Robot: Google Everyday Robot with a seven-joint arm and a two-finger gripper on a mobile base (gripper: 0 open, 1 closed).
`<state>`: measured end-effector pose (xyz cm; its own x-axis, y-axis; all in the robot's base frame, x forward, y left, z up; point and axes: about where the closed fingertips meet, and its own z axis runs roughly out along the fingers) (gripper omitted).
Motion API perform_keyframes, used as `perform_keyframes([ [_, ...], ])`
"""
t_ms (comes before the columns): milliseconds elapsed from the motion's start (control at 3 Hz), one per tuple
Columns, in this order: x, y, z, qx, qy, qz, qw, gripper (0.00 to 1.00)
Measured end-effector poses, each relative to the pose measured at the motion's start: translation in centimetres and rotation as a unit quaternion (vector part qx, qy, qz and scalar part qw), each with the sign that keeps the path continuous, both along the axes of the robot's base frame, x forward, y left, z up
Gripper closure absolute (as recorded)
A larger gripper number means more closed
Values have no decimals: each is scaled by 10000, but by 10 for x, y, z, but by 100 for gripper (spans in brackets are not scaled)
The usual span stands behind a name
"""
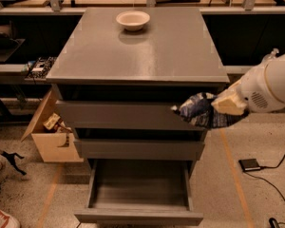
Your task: Place blue chip bag into bottom drawer
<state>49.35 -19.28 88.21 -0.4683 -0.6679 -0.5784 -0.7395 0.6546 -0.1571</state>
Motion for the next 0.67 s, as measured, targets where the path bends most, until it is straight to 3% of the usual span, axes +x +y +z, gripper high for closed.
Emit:
perform_keyframes([
  [333,-11,-1,-18,-29,183,-8,9998,100],
  [667,-11,-1,-20,-19,191,3,9998,100],
])
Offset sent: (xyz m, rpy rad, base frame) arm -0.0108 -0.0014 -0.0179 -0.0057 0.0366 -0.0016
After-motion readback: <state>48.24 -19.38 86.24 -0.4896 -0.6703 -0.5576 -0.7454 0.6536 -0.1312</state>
